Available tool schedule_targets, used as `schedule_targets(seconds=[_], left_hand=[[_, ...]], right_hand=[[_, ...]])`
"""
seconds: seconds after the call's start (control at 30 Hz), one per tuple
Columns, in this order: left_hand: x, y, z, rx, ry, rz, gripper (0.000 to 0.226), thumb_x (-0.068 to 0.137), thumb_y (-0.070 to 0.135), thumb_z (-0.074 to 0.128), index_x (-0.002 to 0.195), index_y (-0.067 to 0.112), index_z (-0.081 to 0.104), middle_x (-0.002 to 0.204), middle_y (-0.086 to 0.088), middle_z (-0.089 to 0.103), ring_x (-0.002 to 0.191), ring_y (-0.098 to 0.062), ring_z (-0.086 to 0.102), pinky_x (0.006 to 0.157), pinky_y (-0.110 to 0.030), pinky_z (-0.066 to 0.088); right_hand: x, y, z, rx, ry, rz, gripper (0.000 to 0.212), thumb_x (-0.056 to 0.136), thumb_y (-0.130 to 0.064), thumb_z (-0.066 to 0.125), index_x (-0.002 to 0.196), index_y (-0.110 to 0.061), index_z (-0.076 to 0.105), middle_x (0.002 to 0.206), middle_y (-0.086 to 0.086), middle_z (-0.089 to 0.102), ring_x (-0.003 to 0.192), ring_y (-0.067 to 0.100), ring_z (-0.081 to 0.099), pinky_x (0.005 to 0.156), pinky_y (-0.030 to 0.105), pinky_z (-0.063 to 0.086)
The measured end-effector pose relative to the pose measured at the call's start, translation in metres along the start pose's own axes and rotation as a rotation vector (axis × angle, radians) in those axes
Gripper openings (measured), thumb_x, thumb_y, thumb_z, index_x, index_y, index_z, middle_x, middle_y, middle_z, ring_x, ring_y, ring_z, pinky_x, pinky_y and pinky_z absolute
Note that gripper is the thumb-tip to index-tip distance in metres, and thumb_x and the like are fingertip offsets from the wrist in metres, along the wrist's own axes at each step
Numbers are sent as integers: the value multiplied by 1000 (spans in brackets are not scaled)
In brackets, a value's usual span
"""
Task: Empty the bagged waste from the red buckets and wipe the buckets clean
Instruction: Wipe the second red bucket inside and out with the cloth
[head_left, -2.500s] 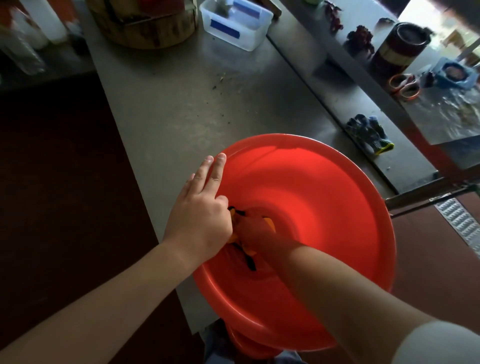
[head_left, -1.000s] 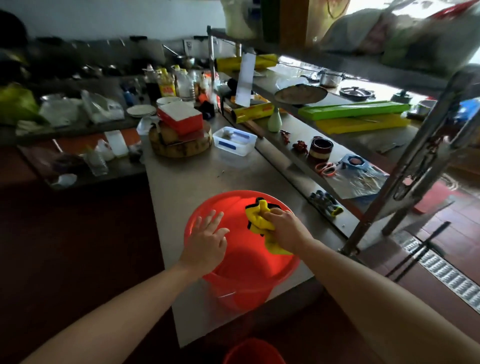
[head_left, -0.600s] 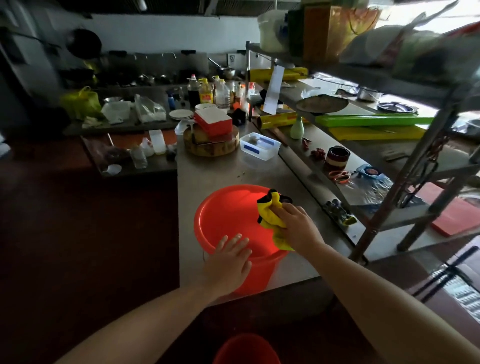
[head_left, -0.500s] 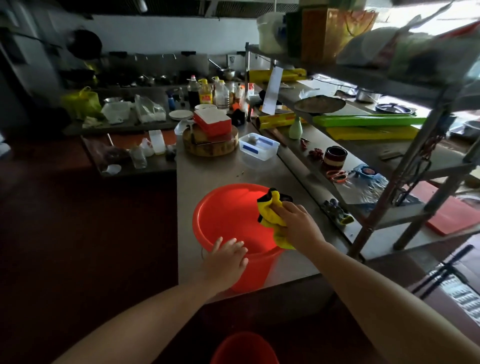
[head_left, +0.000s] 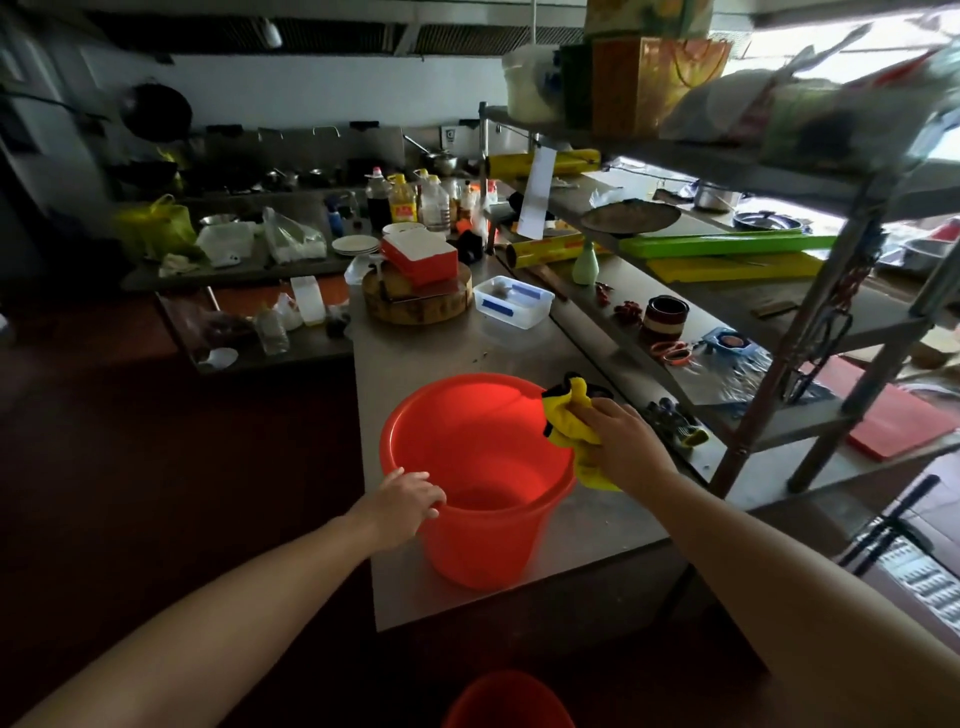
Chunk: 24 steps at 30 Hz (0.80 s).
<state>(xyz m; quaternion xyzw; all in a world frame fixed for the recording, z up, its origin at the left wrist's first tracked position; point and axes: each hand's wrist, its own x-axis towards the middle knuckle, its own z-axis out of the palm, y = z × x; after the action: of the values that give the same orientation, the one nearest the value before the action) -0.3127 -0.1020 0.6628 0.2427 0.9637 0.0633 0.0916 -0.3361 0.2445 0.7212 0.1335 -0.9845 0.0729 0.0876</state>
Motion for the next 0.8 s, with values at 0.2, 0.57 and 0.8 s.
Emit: schedule_targets(seconds=[0.2,0.57,0.8], left_hand=[[-19,-26,-1,151,-34,85,34,107,38,41,137,30,55,135,11,56,134,-9,44,126,-45,9],[28,79,30,30,183,-108,47,101,55,40,116,17,63,117,-5,61,115,-26,51,103,-43,37],[9,-47,3,146,-11,36,60,103,57,38,149,21,44,152,1,45,145,-18,32,125,-43,13]], right_hand=[[11,-33,4,-16,-19,-21,58,89,-26,64,144,-32,47,131,-6,53,111,23,52,97,33,42],[0,-28,16,-55,-100,40,61,90,-28,65,147,-33,43,129,-5,54,112,24,54,98,36,45],[-18,-24,21,8,-80,35,61,90,-28,68,147,-34,46,132,-6,54,115,24,53,98,36,46]])
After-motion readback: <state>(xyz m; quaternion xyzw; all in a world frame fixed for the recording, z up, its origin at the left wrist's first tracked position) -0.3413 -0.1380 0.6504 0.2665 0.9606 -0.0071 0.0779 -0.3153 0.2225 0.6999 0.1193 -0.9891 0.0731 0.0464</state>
